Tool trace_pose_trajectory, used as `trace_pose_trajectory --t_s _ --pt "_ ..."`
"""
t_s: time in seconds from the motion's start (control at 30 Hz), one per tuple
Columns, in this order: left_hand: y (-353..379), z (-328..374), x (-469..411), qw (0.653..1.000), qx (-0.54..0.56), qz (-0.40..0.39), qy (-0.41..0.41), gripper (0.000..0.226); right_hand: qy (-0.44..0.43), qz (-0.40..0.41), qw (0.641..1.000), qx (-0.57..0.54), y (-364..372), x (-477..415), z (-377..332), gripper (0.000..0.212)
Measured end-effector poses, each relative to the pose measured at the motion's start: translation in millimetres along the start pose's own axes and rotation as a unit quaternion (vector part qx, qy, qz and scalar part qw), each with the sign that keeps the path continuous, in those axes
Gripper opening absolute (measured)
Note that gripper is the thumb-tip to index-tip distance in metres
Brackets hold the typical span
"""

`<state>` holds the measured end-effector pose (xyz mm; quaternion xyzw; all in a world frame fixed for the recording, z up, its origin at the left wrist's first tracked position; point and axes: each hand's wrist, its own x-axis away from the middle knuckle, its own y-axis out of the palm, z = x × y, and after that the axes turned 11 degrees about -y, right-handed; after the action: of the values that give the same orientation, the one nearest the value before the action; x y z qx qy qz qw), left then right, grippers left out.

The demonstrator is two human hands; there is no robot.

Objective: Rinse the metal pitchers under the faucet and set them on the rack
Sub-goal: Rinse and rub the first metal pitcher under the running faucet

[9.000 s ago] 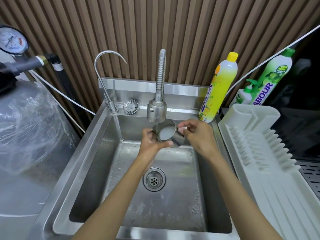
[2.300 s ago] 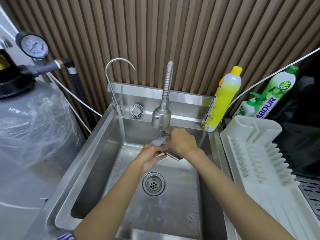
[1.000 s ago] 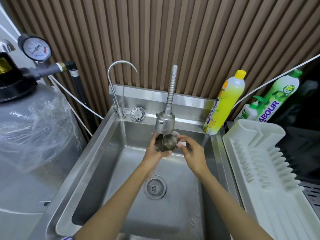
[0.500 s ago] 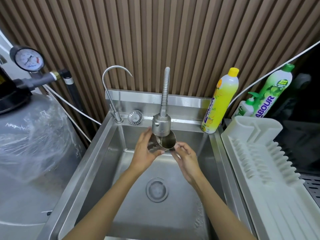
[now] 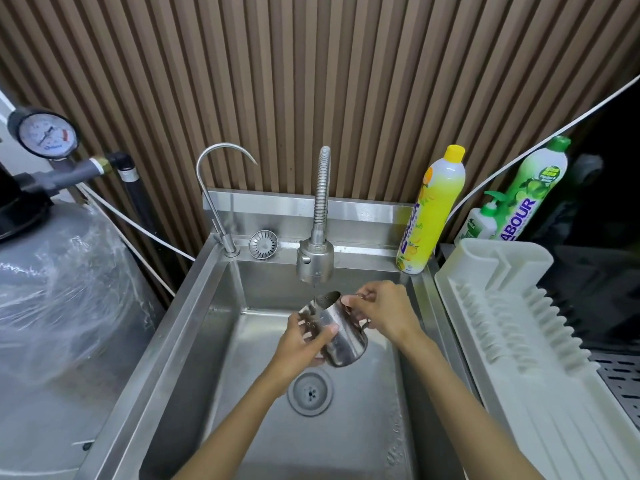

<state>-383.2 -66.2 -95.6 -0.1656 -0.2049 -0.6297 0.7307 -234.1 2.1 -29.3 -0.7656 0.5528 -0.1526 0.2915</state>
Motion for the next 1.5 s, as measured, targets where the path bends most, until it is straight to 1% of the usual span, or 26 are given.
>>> trace_pose_trajectory --t_s 0.07,0.1,0.17,0.23,0.3,0.4,0.43,0.5,0.57,0.63,0.7,0.8,0.87,0.93,1.03,1.1,1.13,1.2,1.27,1.3,1.4,1.5 --pt "3 0 -3 0.996 0.070 -0.059 -0.006 0.052 -0.040 0.018 0.995 0.089 -3 1 -7 0.029" --pt "4 1 -5 0.993 0.093 -0.073 -0.003 0.053 -0.053 0.029 0.992 0.110 -3 2 -11 0.029" --pt "8 4 -9 0.990 0.118 -0.076 0.015 0.053 -0.072 0.046 0.990 0.111 -3 4 -16 0.021" --pt "12 9 -13 0.992 0.107 -0.045 0.053 0.050 -0.084 0.049 0.993 0.062 -3 4 -19 0.009" --pt "14 14 -16 0.991 0.093 0.005 0.098 0.055 -0.085 0.047 0.995 -0.014 -2 3 -18 0.003" --pt "10 21 -16 0.981 0.077 0.062 0.170 0.069 -0.074 0.031 0.990 -0.120 0 0 -14 0.020" --pt "7 23 -16 0.976 0.063 0.081 0.192 0.072 -0.065 0.023 0.985 -0.156 1 0 -11 0.020" --pt "0 27 -13 0.965 0.018 0.116 0.233 0.076 -0.036 0.014 0.972 -0.230 7 0 -4 0.012" --pt "-6 33 -10 0.950 -0.049 0.146 0.273 0.077 0.006 0.017 0.952 -0.306 17 4 3 0.009" --pt "-13 38 -7 0.932 -0.122 0.167 0.296 0.078 0.034 0.016 0.927 -0.374 29 8 7 0.013" --pt "-20 40 -3 0.923 -0.163 0.173 0.302 0.082 0.050 0.017 0.910 -0.411 39 13 8 0.019" --pt "-30 41 4 0.916 -0.205 0.176 0.298 0.087 0.049 0.021 0.907 -0.417 46 19 5 0.022" --pt "-34 40 7 0.914 -0.232 0.180 0.280 0.086 0.047 0.026 0.917 -0.396 46 21 4 0.017" --pt "-37 38 8 0.916 -0.253 0.178 0.254 0.082 0.046 0.022 0.939 -0.339 41 21 2 0.015" --pt "-36 31 10 0.931 -0.255 0.162 0.204 0.082 0.026 0.013 0.980 -0.198 29 17 -5 0.013" --pt "-29 22 11 0.951 -0.205 0.156 0.171 0.076 0.004 0.022 0.996 -0.091 18 13 -12 0.019" --pt "-24 18 12 0.964 -0.167 0.145 0.148 0.074 -0.006 0.020 0.999 -0.040 12 12 -16 0.022" --pt "-15 12 11 0.988 -0.075 0.096 0.097 0.068 -0.030 -0.001 0.996 0.084 4 10 -26 0.027" --pt "-7 9 8 0.996 -0.020 0.045 0.074 0.058 -0.056 -0.002 0.978 0.201 -2 10 -35 0.032" --pt "-4 9 5 0.997 -0.006 0.027 0.073 0.055 -0.069 0.007 0.970 0.232 -4 10 -39 0.032" --pt "4 11 -5 0.996 0.024 0.008 0.080 0.046 -0.096 0.037 0.962 0.251 -6 13 -45 0.026" --pt "8 16 -12 0.995 0.012 0.024 0.101 0.056 -0.088 0.041 0.975 0.199 -4 15 -43 0.019"
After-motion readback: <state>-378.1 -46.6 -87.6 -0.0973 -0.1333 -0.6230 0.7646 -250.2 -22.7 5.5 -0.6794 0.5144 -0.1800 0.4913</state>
